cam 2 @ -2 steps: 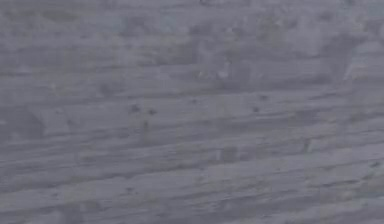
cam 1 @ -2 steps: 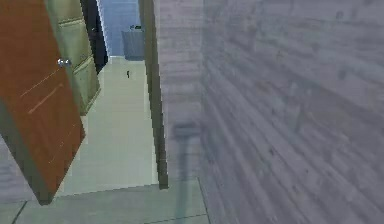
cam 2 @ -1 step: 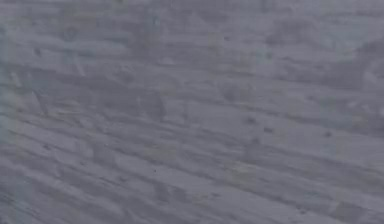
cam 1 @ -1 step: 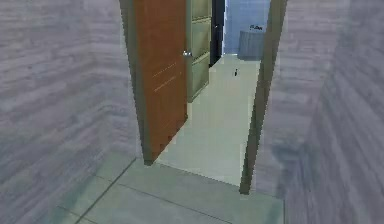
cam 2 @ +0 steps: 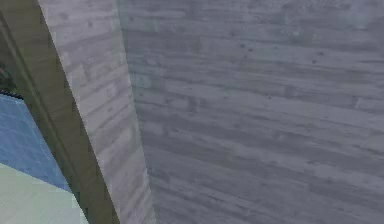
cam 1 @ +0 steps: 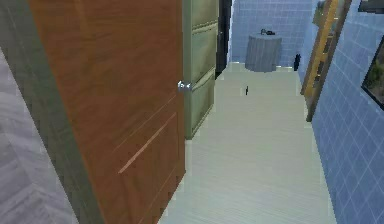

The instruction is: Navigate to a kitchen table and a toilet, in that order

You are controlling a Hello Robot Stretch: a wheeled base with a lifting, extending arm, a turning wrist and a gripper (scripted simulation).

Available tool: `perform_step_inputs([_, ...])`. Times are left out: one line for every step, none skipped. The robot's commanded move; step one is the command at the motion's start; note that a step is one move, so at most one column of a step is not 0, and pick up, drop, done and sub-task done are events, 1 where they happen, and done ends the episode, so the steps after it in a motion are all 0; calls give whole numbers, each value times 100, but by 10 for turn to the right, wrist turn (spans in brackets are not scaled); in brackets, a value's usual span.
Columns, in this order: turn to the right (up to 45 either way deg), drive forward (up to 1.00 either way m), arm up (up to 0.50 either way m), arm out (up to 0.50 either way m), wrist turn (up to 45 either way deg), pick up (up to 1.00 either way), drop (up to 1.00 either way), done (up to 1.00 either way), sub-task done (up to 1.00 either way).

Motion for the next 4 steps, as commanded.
perform_step_inputs([0, 15, 0, 0, 0, 0, 0, 0, 0])
perform_step_inputs([180, 0, 0, 0, 0, 0, 0, 0, 0])
perform_step_inputs([0, 45, 0, 0, 0, 0, 0, 0, 0])
perform_step_inputs([90, 0, 0, 0, 0, 0, 0, 0, 0])
